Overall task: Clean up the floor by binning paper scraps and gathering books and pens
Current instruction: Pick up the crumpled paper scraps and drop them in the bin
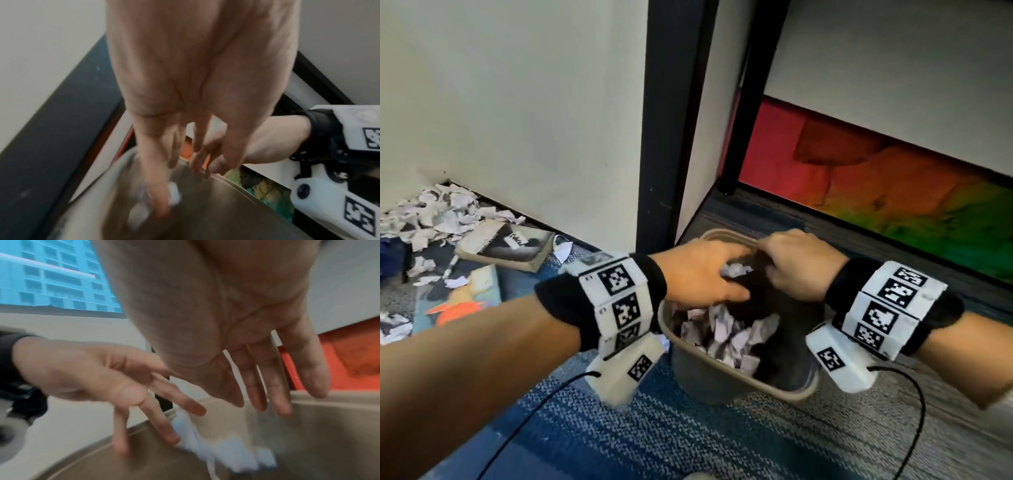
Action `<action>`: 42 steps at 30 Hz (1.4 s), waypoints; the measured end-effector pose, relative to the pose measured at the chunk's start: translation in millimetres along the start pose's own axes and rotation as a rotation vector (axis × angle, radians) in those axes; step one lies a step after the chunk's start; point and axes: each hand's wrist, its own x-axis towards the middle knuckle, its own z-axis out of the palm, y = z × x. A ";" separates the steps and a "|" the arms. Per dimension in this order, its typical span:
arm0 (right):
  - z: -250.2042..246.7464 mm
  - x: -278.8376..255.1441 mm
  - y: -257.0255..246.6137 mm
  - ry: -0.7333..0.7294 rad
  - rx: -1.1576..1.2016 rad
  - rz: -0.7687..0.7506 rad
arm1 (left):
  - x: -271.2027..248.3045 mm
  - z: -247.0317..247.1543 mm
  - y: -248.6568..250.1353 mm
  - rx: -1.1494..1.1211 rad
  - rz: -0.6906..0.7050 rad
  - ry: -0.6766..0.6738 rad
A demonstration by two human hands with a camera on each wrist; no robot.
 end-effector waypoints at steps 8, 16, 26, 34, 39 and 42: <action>-13.6 -15.7 -50.3 0.199 0.069 -0.129 | -38.1 -44.5 -32.9 -0.145 -0.291 -0.126; 6.1 -11.0 -61.6 0.130 0.001 -0.073 | -35.2 81.4 -135.8 0.279 -0.370 -0.104; 14.4 -8.4 8.2 -0.050 -0.079 0.337 | -11.2 192.6 -188.3 0.365 -0.390 -0.032; 3.3 10.8 32.2 -0.064 0.055 0.221 | -11.9 202.9 -182.9 0.369 -0.464 0.036; 6.7 17.8 44.4 -0.029 0.190 0.157 | -7.7 202.2 -175.0 0.352 -0.535 0.105; 10.6 19.0 47.9 0.005 0.198 0.153 | -9.4 199.1 -180.1 0.338 -0.531 0.145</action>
